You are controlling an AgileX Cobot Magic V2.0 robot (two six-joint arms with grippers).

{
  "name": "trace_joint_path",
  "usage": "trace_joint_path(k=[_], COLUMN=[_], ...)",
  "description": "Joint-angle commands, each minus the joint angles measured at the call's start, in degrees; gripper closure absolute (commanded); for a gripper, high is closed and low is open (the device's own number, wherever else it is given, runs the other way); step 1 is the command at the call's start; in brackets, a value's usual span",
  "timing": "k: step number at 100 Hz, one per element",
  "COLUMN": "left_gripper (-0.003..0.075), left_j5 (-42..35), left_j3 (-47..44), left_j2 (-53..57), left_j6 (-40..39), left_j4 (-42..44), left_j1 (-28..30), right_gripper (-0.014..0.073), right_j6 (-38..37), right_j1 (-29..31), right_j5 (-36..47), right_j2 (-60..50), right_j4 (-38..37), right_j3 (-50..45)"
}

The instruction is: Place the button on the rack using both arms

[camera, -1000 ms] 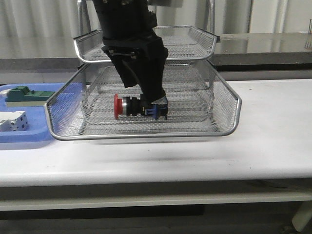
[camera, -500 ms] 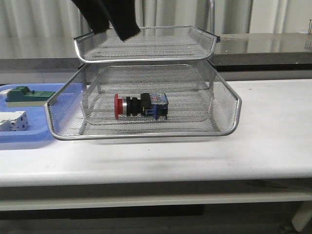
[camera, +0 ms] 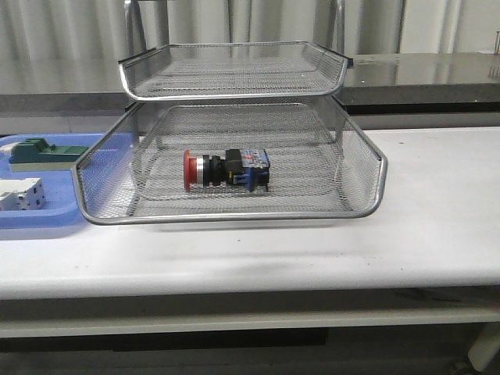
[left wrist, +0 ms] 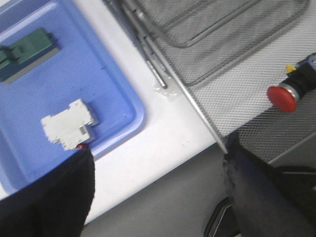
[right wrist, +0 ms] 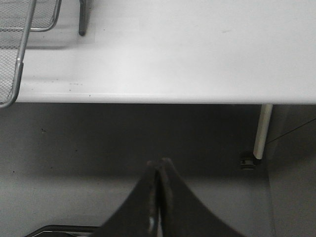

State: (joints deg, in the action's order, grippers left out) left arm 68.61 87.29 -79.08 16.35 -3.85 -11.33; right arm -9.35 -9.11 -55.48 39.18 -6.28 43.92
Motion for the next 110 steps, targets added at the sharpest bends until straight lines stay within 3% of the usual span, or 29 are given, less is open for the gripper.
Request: trace_joint_path(k=[1, 30, 67, 110], left_gripper=[0.0206, 0.0206, 0.0206, 0.0206], left_j5=[-7.7, -21.02, -37.88, -58.7], left_j3=[-4.49, -24.78, -46.77, -63.27], left_j2=[7.15, 25.98, 47.86, 59.15], left_j6=[-3.01, -5.28, -5.71, -5.71], left_j4=[-0.7, -0.81, -1.21, -1.34], left_j1=[3.08, 8.96, 9.95, 9.95], right_gripper=[0.0662, 0.0662, 0.0662, 0.0662], right_j6=[0.02, 0.02, 0.02, 0.02], right_j1=[0.16, 0.16, 0.16, 0.16], right_j5=[2.98, 2.98, 2.98, 2.98], right_j2=[-0.09, -0.09, -0.09, -0.09], right_j4=[-0.98, -0.98, -0.98, -0.98], right_j3=[2.06, 2.06, 2.06, 2.06])
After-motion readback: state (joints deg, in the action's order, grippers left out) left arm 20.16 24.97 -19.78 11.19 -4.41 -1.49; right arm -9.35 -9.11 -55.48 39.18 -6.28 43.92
